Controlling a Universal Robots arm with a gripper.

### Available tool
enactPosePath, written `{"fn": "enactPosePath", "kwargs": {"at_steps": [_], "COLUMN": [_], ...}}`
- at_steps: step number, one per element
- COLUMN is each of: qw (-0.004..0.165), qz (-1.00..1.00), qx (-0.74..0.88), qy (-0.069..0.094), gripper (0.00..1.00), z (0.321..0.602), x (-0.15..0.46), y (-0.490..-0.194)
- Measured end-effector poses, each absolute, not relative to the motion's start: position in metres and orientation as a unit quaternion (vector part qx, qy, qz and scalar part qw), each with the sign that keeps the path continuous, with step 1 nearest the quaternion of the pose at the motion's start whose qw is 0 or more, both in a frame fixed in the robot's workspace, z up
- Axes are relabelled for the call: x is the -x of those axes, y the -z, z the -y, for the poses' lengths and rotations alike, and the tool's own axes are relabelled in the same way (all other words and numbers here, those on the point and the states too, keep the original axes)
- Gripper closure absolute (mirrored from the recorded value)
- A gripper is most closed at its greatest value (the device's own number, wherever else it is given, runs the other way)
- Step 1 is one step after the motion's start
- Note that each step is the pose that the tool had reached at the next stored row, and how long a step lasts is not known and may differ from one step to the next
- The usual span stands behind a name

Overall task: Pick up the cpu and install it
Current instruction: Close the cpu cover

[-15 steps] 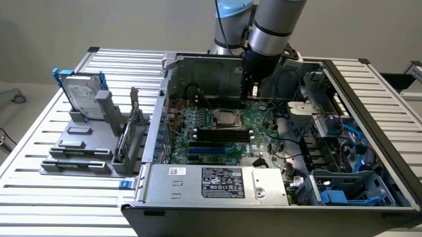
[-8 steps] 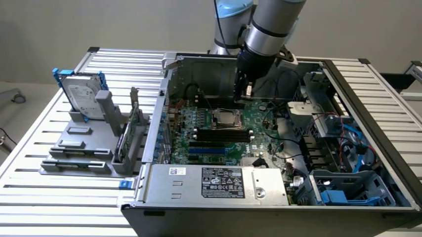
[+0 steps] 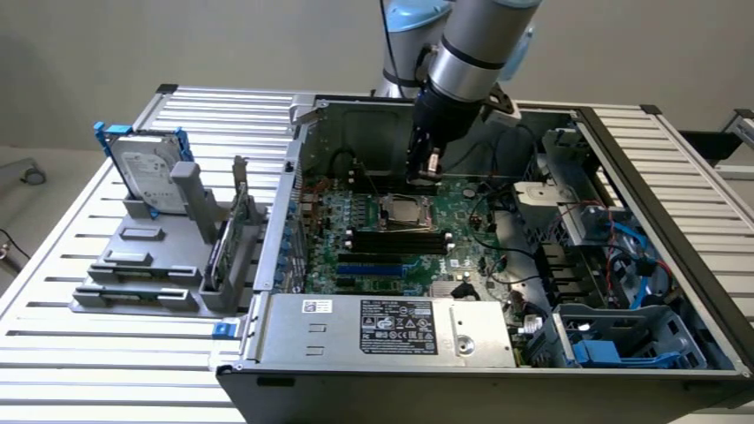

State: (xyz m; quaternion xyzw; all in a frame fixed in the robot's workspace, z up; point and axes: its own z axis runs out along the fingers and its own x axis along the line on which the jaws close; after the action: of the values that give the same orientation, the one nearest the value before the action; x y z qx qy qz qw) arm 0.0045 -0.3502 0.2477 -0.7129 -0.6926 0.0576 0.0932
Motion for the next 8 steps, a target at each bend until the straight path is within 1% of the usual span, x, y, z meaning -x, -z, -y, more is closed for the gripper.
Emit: {"fn": "enactPosePath", "kwargs": {"at_steps": [8], "qw": [0.101], "qz": [0.692], "qx": [0.712], "qy": [-0.063], "gripper": [0.89], "z": [0.3505], "x": [0.0062], "y": [-0.244]}}
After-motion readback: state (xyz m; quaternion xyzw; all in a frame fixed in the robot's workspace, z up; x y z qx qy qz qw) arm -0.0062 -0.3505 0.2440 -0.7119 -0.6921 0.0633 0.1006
